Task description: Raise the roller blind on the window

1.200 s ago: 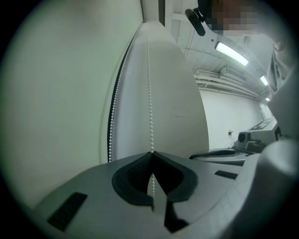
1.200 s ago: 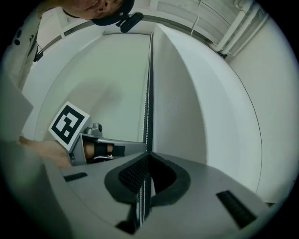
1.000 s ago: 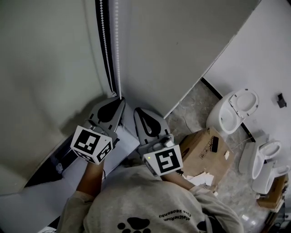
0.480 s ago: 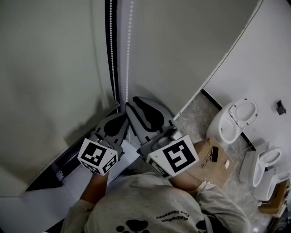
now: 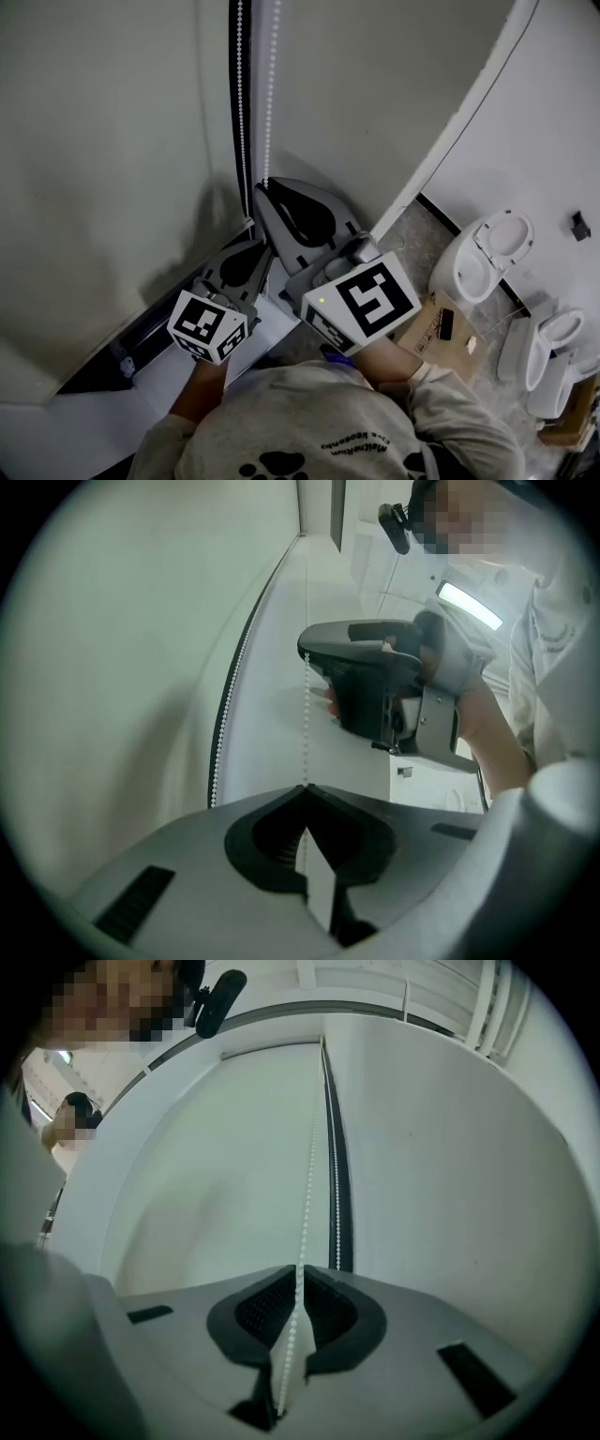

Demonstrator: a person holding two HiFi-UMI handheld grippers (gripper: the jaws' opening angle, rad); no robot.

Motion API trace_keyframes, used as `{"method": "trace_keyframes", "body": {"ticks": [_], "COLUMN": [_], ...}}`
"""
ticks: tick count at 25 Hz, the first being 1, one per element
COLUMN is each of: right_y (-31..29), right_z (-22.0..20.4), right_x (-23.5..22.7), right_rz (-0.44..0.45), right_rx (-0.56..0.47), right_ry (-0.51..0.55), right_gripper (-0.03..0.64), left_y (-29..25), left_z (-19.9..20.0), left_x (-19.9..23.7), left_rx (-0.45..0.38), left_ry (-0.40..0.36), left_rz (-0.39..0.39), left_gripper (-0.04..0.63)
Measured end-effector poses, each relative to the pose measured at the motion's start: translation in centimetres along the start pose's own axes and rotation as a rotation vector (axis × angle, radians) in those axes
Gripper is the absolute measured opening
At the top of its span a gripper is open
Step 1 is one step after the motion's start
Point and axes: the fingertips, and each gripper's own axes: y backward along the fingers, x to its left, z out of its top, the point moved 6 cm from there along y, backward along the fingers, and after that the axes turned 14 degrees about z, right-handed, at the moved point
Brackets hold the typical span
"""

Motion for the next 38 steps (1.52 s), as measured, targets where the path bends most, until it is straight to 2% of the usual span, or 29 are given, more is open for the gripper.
{"method": "trace_keyframes", "body": {"ticks": [5,16,21,25,27,31,35,38], "right_y": [0.0,1.3,1.3,1.7,1.9,2.7,3.9,4.3], "right_z": [0.4,-1.5,-4.9,-7.3,-8.3,-10.4,-12.5,-13.9], "right_x": [0.1,0.7,1.2,2.0,2.5,2.7,2.9,3.3], "right_rz": [0.023,-0.012,-0.002,-0.022,-0.030,-0.040,-0.051,-0.050], "right_rx": [0.018,0.027,0.087,0.130,0.143,0.161,0.183,0.192], "right_ry": [0.012,0.032,-0.013,0.018,0.029,-0.015,-0.037,-0.064], "right_gripper": [0.015,0.012,0.012,0.012,0.012,0.012,0.012,0.012], "left_y": [0.3,0.9,1.5,1.7,1.9,2.0,2.1,2.3], "left_z": [-0.1,-2.0,-5.5,-8.1,-9.3,-11.4,-13.4,-14.8], "left_x": [0.0,-1.0,-0.7,-0.5,-0.6,-1.1,-1.7,-2.0], "left_rx": [-0.011,0.010,0.071,0.119,0.133,0.151,0.182,0.209], "left_ry": [-0.002,0.006,0.040,0.044,0.048,0.051,0.116,0.090], "left_rz": [0.002,0.016,0.054,0.083,0.087,0.089,0.075,0.077], "left_gripper": [0.008,0.008,0.008,0.008,0.008,0.009,0.009,0.008]}}
